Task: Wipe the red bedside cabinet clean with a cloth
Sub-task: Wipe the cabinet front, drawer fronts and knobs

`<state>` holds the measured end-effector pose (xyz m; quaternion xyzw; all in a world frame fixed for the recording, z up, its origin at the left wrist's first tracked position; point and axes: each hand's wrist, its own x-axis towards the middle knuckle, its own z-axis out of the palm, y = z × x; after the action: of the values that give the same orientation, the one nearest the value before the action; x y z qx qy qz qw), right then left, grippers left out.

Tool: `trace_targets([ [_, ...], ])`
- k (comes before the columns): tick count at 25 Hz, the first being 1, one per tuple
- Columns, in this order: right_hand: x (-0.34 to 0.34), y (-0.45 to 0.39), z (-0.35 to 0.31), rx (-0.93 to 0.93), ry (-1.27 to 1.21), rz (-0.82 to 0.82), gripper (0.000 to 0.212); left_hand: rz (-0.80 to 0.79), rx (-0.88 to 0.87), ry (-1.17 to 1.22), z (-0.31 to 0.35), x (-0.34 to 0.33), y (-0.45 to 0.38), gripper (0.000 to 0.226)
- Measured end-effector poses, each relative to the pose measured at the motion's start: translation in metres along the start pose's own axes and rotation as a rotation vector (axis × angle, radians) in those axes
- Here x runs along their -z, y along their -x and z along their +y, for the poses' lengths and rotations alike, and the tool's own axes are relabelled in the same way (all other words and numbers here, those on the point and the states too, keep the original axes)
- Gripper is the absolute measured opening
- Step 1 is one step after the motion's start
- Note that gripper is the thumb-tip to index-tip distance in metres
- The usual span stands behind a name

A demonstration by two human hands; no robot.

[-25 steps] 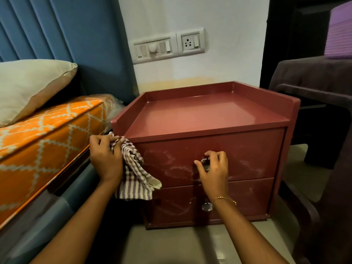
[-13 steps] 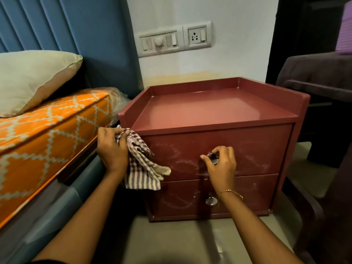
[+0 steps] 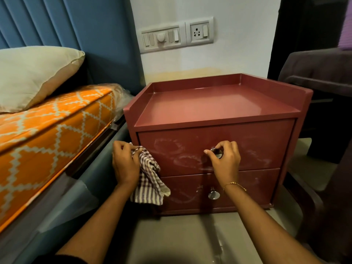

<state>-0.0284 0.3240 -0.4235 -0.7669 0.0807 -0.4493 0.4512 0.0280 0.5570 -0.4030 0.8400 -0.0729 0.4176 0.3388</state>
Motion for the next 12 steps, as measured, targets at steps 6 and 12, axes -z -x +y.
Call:
trace_targets([
  [6,-0.004,0.002,0.007,0.014,-0.003,0.057,0.027,-0.168,0.091,-0.108,-0.018,-0.016,0.030,0.012],
  [12,-0.002,0.002,0.003,0.002,-0.020,0.021,0.031,-0.190,-0.060,-0.163,-0.018,-0.007,0.029,0.010],
])
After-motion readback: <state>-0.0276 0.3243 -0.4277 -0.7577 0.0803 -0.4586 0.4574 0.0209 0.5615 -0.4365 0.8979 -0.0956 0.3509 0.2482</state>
